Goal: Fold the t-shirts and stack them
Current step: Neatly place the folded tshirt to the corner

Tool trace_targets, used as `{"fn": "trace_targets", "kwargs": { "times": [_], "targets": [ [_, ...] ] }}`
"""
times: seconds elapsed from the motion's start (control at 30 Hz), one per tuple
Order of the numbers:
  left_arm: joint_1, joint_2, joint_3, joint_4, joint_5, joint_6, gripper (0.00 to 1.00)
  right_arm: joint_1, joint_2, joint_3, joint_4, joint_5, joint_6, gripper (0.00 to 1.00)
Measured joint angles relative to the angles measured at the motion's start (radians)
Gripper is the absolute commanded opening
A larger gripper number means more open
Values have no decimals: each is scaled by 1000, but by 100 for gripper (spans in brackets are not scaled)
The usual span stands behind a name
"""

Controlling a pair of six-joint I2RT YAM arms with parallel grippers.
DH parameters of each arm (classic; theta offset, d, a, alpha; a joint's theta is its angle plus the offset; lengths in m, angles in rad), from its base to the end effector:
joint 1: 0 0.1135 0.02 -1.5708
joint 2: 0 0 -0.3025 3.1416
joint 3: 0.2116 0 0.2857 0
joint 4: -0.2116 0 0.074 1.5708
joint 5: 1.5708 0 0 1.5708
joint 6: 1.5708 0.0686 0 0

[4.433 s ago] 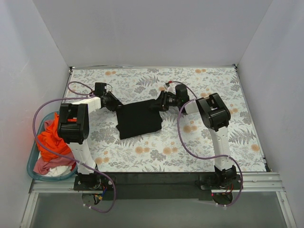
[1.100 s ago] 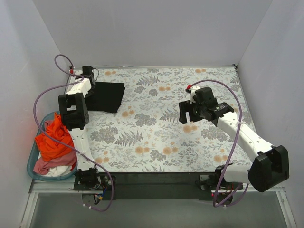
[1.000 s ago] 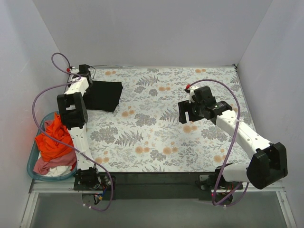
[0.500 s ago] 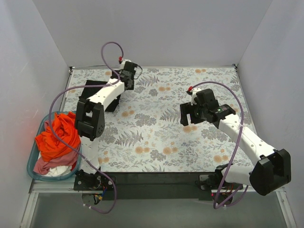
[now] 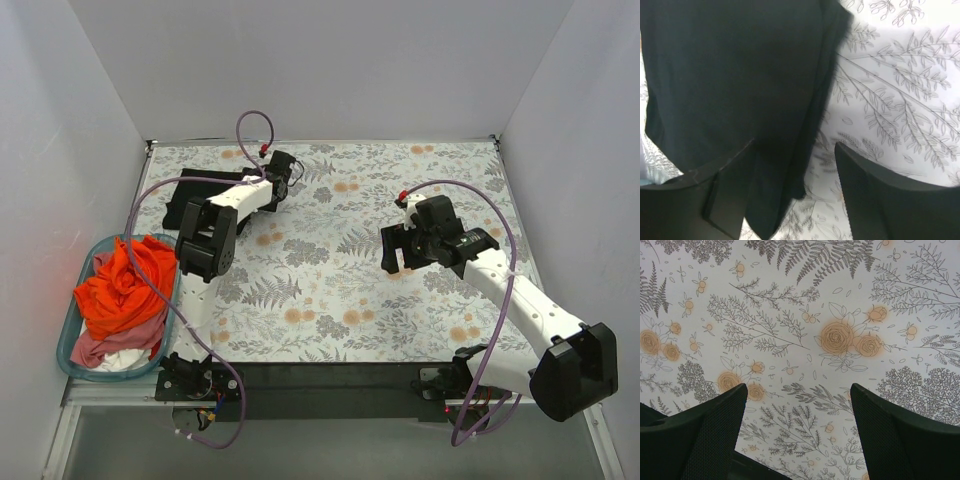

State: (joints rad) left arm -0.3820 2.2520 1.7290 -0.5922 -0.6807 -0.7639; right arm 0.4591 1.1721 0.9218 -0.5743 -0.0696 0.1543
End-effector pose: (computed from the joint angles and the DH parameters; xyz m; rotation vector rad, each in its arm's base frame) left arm 0.5157 -0.1607 0.1466 -0.6416 2.2926 0.4079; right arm 0.2531 0.1305 0.2766 -0.4008 2.3921 0.3671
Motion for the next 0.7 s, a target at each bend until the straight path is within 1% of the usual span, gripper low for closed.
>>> {"fn": "trace_targets", "kwargs": {
  "times": [0.1,0.13,0.2,0.23,0.33,0.5,0.7],
  "targets": [
    [-2,19,2,29,-39,22,56,0,0,-8,-2,-11,0,90],
    [-2,23,2,32,-43,27,50,0,0,-9,-3,-13,0,90],
    [-3,34,2,47,-61,35,41,0,0,-10,-4,-16,0,90],
    [-5,39,2,53,-72,39,26,0,0,-10,-3,-16,0,90],
    [-3,64,2,66,-98,52,0,0,0,-10,-4,-20,0,90],
    [40,82,2,121,-129,120,0,0,16,-8,-9,-27,0,89],
    [157,127,20,243,-154,283,0,0,76,21,-28,-43,5,89]
  ]
}}
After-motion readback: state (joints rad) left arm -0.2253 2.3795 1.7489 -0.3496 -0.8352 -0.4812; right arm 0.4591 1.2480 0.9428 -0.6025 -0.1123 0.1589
